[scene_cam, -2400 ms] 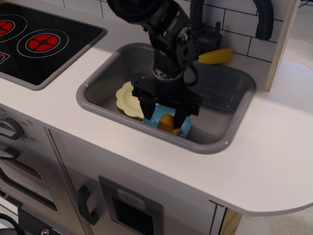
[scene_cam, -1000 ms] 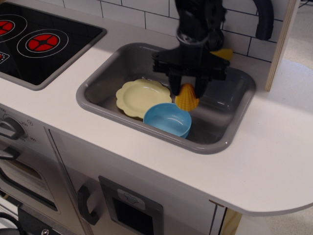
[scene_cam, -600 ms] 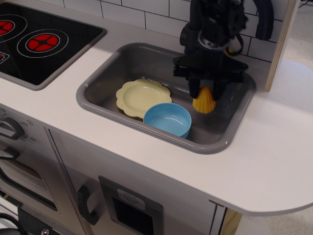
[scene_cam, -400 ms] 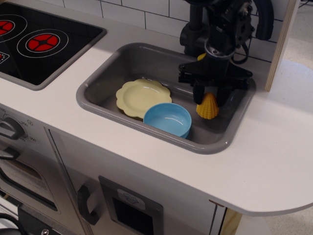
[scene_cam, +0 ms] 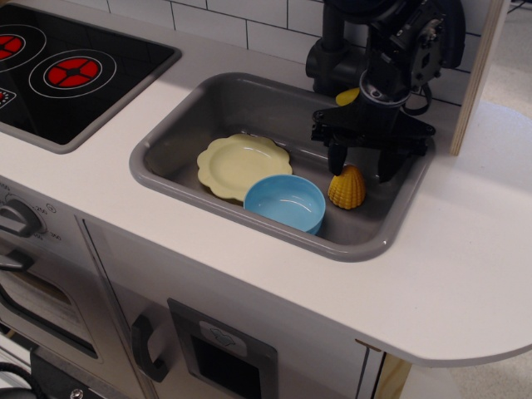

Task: Take corn out of bowl sink

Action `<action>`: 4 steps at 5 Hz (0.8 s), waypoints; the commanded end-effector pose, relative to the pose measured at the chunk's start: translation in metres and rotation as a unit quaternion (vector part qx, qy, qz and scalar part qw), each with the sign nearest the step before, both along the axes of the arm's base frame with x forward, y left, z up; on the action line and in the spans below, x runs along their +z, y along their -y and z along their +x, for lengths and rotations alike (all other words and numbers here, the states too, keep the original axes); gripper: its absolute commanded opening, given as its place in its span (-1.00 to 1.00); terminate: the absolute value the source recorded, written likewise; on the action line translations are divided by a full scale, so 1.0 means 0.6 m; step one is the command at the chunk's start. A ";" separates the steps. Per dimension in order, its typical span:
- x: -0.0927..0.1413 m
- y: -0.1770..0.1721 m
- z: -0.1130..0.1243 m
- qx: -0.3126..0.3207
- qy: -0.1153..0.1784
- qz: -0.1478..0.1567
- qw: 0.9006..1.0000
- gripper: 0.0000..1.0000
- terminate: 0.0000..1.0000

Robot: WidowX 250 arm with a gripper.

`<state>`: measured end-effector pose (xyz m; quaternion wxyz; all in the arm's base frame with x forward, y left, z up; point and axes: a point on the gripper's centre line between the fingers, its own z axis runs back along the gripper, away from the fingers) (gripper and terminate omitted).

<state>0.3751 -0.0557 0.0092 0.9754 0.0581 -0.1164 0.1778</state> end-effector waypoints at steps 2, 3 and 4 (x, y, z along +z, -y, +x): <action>0.110 -0.024 -0.004 -0.019 0.044 -0.032 0.998 1.00 -1.00; 0.110 -0.024 -0.004 -0.019 0.044 -0.032 0.998 1.00 -1.00; 0.110 -0.024 -0.004 -0.019 0.044 -0.032 0.998 1.00 1.00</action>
